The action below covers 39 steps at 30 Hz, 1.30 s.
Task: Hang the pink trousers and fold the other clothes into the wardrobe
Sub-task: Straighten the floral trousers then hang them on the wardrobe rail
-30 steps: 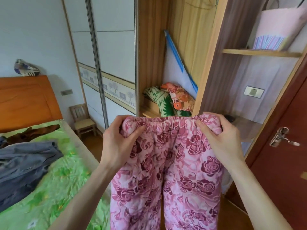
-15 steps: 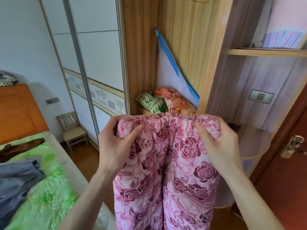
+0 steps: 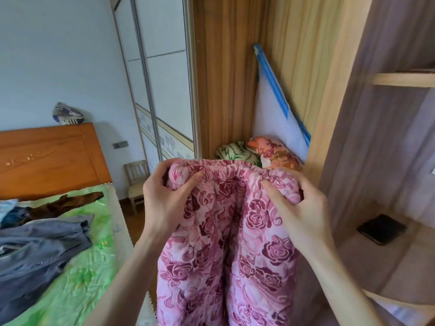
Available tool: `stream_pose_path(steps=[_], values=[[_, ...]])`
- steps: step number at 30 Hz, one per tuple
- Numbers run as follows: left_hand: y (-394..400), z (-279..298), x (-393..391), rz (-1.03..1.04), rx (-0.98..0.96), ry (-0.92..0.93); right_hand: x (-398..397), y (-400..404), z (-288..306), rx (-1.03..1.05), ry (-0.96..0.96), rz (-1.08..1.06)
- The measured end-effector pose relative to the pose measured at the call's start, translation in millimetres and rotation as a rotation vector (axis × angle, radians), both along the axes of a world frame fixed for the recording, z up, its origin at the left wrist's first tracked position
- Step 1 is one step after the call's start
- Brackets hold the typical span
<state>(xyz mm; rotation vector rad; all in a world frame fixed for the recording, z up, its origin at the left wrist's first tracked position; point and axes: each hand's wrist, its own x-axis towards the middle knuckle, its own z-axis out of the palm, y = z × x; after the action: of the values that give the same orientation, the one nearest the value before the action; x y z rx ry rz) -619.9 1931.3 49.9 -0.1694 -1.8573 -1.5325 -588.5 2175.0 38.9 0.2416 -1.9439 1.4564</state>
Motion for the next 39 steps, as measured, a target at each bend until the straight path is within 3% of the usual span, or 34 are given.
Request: stream_pose_path(steps=[6, 21, 32, 39], values=[[29, -4, -28, 0.039, 0.042, 0.033, -37, 15, 0, 0.091, 0.027, 0.022], [24, -12, -125, 0.047, -0.041, 0.014, -129, -4, 3, 0.041, 0.093, -0.108], [14, 25, -293, -0.237, -0.027, 0.002, -232, -16, 46, -0.107, 0.066, -0.331], [23, 40, -362, -0.397, 0.004, 0.003, -264, 8, 75, -0.149, 0.047, -0.403]])
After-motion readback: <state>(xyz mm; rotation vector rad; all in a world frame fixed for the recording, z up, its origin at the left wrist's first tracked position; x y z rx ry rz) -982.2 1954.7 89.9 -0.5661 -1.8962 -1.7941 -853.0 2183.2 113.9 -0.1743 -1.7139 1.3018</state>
